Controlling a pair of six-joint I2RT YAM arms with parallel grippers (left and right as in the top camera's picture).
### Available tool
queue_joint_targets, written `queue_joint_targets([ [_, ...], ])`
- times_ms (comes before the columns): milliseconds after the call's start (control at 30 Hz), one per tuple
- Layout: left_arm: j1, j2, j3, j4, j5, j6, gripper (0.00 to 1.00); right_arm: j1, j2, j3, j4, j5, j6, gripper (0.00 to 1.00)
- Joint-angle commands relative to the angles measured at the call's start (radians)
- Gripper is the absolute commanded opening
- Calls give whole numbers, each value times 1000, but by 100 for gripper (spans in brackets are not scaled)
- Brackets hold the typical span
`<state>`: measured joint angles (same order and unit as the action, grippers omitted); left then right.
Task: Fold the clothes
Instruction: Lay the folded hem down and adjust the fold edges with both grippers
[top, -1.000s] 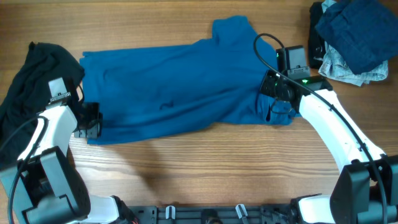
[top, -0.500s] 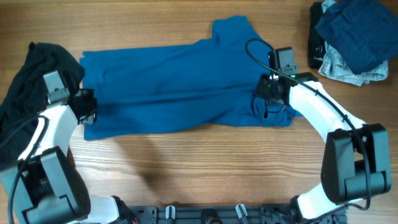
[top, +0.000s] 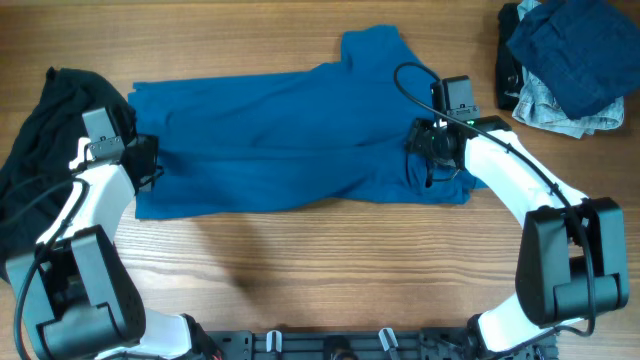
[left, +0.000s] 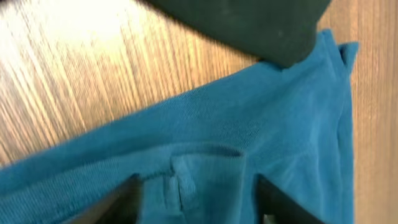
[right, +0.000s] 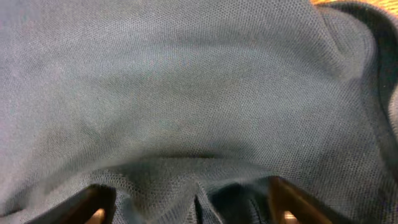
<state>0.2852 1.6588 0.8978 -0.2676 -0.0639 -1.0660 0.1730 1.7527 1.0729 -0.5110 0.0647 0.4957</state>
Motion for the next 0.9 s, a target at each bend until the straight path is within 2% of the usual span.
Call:
queue_joint_targets([
  [0, -2, 4, 30, -2, -35, 109, 82, -8, 1, 50, -32, 42, 0, 86],
  [33, -2, -13, 42, -18, -34, 125, 97, -8, -16, 80, -72, 61, 0, 89],
  [133, -2, -73, 63, -64, -34, 145, 100, -8, -53, 182, -175, 97, -10, 99],
  [200, -7, -142, 66, -105, -35, 147, 99, -8, -70, 266, -247, 95, -25, 99],
  [300, -47, -239, 66, -182, -31, 180, 96, -9, -74, 328, -317, -27, -72, 82],
  [433, -134, -266, 66, -285, 37, 192, 75, -9, -74, 328, -441, -190, -74, 53],
  [500, -213, -235, 66, -349, 120, 191, 74, -9, -74, 328, -592, -230, -34, 50],
  [533, -245, -212, 66, -355, 122, 191, 69, -9, -74, 328, -637, -230, -21, 47],
  [567, -266, -193, 66, -354, 124, 191, 60, -9, -74, 328, -662, -230, -20, 36],
  [633, -315, -137, 66, -348, 124, 192, 45, -9, -85, 328, -714, -207, 40, 4],
  [667, -339, -102, 66, -343, 124, 192, 38, -9, -106, 328, -752, -172, 89, 4],
  [767, -365, -48, 66, -328, 124, 196, 37, -9, -159, 322, -837, -91, 182, 5],
  [800, -367, -34, 66, -316, 123, 196, 37, -9, -178, 298, -849, -87, 188, 8],
  [833, -367, -34, 66, -306, 123, 196, 44, -9, -182, 274, -841, -87, 188, 16],
  [867, -367, -34, 66, -293, 123, 196, 55, -9, -181, 239, -813, -88, 188, 41],
])
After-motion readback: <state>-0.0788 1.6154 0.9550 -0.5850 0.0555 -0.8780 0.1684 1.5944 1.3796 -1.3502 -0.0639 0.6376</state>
